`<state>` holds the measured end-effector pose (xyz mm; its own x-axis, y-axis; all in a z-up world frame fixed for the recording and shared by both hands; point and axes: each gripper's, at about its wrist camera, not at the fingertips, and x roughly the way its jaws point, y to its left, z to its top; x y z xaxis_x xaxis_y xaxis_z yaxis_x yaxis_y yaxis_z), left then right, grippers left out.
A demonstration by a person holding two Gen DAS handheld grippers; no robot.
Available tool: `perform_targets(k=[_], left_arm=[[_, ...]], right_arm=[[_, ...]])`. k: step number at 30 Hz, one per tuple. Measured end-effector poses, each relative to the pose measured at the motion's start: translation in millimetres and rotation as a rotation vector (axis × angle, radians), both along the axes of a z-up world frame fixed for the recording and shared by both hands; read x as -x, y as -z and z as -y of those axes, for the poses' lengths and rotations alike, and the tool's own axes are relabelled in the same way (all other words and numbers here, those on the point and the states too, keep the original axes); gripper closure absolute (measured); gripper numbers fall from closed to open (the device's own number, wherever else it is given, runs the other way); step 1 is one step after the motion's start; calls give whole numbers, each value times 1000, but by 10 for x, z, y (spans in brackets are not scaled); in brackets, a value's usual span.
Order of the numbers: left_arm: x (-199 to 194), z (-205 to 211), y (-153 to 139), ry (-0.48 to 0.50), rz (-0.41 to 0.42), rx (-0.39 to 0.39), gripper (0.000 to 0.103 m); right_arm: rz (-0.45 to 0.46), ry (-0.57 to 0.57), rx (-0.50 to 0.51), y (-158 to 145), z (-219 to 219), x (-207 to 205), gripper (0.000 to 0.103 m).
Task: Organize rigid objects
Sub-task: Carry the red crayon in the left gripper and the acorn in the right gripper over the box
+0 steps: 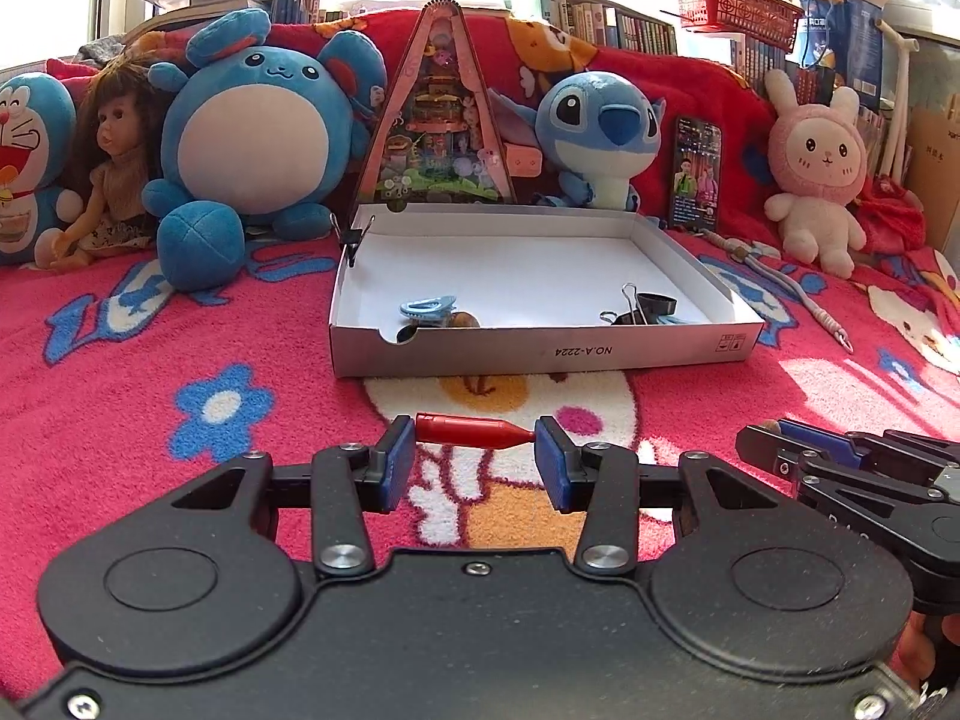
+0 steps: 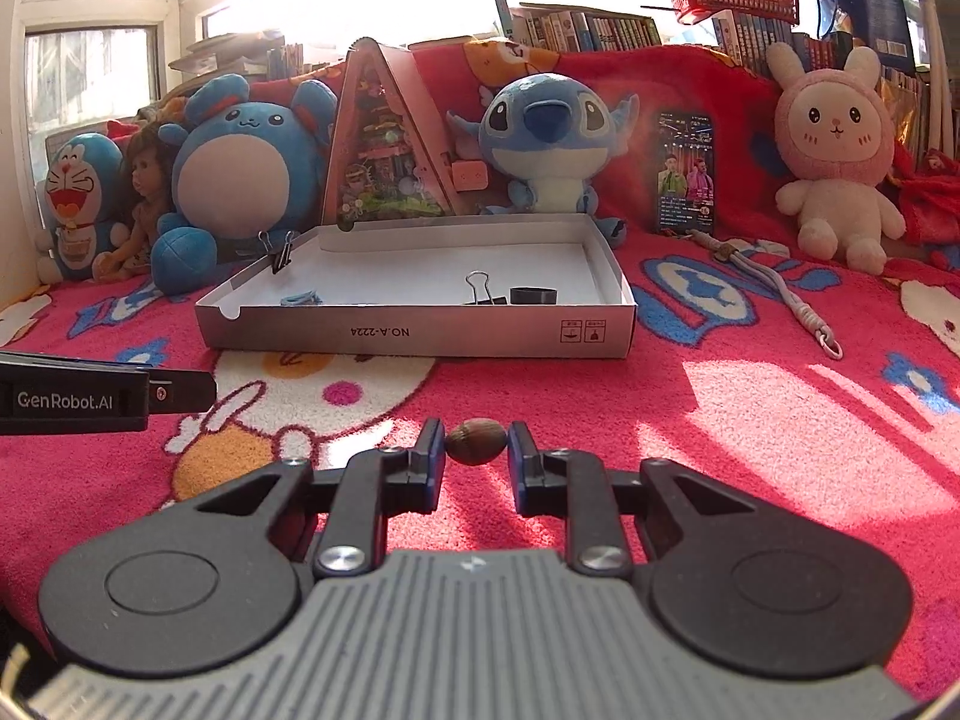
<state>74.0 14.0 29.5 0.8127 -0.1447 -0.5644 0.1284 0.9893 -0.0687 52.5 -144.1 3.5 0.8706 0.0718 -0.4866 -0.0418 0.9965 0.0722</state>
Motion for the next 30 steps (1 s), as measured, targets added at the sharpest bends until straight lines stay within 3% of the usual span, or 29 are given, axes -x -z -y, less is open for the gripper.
perform_targets(k=[21,30], left_arm=[[-625,2,-280,-9,19,48,61],[-1266,2,-336,-22,-18,23,61]], right_arm=[[-24,53,-81,-252,275,-619,77],[-89,62,-118,-399,411,-1191,77]])
